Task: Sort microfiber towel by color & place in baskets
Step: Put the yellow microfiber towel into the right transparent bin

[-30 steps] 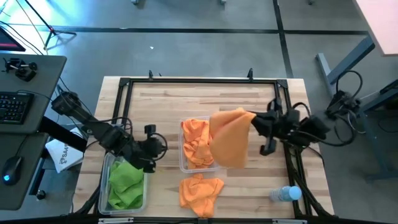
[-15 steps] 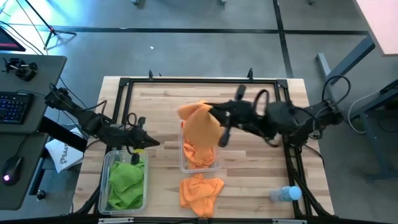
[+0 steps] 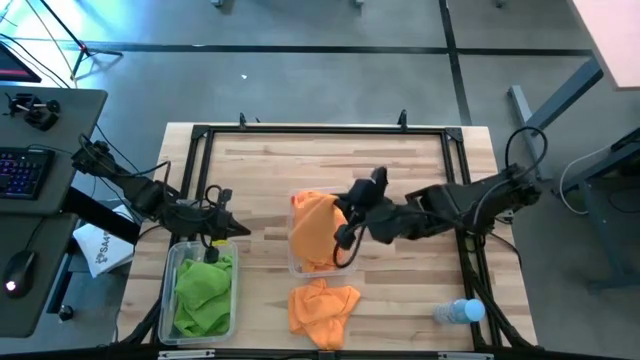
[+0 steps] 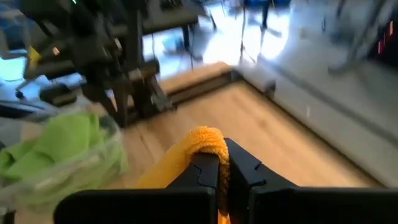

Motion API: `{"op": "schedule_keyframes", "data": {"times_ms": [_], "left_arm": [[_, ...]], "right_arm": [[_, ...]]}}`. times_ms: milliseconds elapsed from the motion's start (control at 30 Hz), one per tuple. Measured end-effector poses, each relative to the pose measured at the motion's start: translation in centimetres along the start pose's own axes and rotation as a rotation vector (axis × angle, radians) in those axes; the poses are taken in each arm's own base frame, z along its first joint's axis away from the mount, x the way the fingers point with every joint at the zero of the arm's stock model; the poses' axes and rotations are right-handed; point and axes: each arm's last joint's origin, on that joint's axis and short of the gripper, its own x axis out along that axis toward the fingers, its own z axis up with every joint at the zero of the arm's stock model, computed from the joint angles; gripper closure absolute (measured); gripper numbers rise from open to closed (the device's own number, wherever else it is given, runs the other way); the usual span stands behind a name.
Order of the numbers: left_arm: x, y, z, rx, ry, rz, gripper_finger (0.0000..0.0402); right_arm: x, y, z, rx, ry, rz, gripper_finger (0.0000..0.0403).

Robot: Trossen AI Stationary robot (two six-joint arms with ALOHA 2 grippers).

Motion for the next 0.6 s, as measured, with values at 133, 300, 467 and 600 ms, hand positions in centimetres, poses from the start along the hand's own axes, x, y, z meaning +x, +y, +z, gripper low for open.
{"op": "schedule_keyframes", "data": {"times_ms": [133,300,467,600], "left_arm": [[0.0,0.1,-0.3,0.017,0.028,0.006,0.0401],[0.0,0.1,-0.4,0.071,0.043,0.008,0.0401],[0.0,0.1,-0.5,0.116,0.047,-0.010,0.0401],[0.0,0.0,-0.5,0.125,0.047,-0.011,0.0401]], "right_arm": [[-0.2,-0.4,-1.2,0.157,0.114,-0.008,0.0403],[1.4,-1.6,-1.8,0.281,0.264,-0.002,0.0403],[5.6,-2.0,-3.1,0.254,0.447,0.057,0.0403],[9.3,-2.0,-5.1,0.201,0.594,0.096,0.0403]]}}
